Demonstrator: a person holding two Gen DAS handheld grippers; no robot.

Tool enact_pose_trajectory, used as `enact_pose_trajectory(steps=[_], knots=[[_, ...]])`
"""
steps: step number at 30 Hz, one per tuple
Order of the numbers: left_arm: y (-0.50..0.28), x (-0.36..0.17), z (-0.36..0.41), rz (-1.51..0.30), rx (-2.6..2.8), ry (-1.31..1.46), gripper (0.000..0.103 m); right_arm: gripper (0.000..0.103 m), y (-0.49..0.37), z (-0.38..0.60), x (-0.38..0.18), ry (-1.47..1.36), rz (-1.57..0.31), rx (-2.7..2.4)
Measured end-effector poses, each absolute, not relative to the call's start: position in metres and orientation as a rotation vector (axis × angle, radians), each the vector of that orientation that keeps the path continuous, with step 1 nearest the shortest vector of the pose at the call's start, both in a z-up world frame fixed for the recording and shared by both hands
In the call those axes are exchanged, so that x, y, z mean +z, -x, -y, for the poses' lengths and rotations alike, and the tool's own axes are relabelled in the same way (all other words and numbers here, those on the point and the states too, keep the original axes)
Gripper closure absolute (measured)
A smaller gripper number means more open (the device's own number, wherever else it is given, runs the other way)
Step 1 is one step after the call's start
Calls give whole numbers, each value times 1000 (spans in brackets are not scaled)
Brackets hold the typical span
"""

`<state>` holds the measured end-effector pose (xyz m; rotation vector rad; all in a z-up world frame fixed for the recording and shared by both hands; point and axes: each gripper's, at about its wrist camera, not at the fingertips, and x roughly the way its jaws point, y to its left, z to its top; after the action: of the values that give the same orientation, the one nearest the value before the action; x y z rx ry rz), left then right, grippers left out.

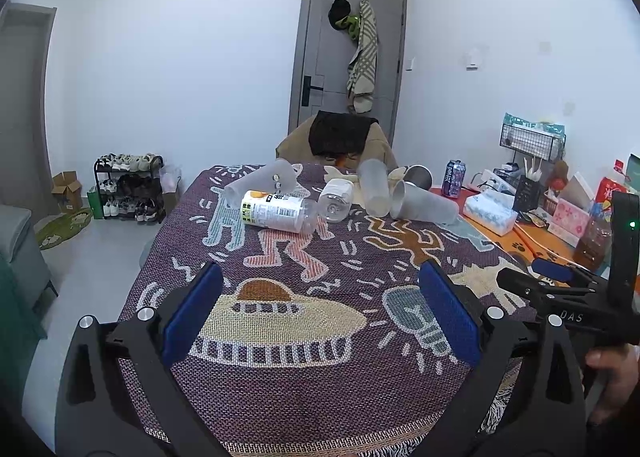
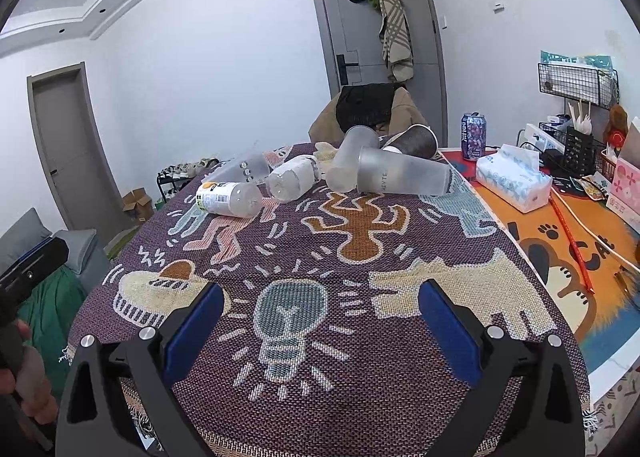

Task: Flip cup upright

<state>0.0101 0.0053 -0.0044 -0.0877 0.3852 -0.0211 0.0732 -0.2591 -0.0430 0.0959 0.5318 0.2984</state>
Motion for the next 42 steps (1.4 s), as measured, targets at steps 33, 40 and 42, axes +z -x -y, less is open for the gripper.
enact_pose_trajectory(steps=[33, 40, 42], knots=[[-13, -12, -12, -404, -22, 105, 5, 7, -75, 254, -40, -107, -569, 353], [-26, -14, -19, -410, -24, 119, 5, 7, -94, 246, -30, -90, -587, 367], [-31, -13, -22, -409, -20, 125, 5, 8, -102, 246, -26, -87, -595, 367]])
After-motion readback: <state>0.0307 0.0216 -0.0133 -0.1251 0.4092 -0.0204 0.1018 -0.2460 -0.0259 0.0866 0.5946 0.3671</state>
